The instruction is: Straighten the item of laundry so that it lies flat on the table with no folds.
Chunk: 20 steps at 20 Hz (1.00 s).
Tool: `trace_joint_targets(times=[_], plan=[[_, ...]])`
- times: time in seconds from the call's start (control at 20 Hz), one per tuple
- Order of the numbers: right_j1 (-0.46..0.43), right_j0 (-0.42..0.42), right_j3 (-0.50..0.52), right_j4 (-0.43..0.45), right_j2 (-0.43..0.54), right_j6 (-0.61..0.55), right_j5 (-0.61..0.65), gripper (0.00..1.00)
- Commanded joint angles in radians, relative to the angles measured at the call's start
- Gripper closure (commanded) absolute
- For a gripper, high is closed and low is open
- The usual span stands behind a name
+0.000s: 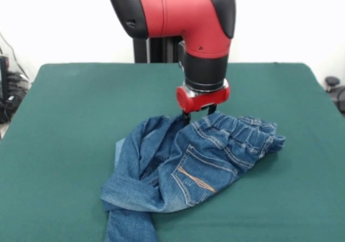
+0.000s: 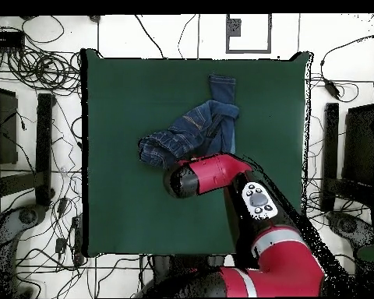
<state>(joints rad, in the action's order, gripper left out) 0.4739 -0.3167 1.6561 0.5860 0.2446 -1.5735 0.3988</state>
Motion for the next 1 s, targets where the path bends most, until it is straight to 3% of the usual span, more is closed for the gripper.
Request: trace_joint_targets(times=[0.05,0.2,0.4,0.6,0.8,1.0], plan=[[0.014,0.041,-0.009,0.027,0.082,-0.111,-0.21,0.0],[0.013,0.054,-0.025,0.03,0.077,-0.14,-0.287,0.0],[-0.011,0.111,-0.063,0.023,0.019,-0.198,-0.497,0.0],[-0.071,0.169,-0.103,-0.062,-0.062,-0.215,-0.701,0.0],[-0.087,0.187,-0.093,-0.117,-0.097,-0.198,-0.815,0.0],[-0.077,0.182,-0.071,-0.131,-0.102,-0.181,-0.84,0.0]])
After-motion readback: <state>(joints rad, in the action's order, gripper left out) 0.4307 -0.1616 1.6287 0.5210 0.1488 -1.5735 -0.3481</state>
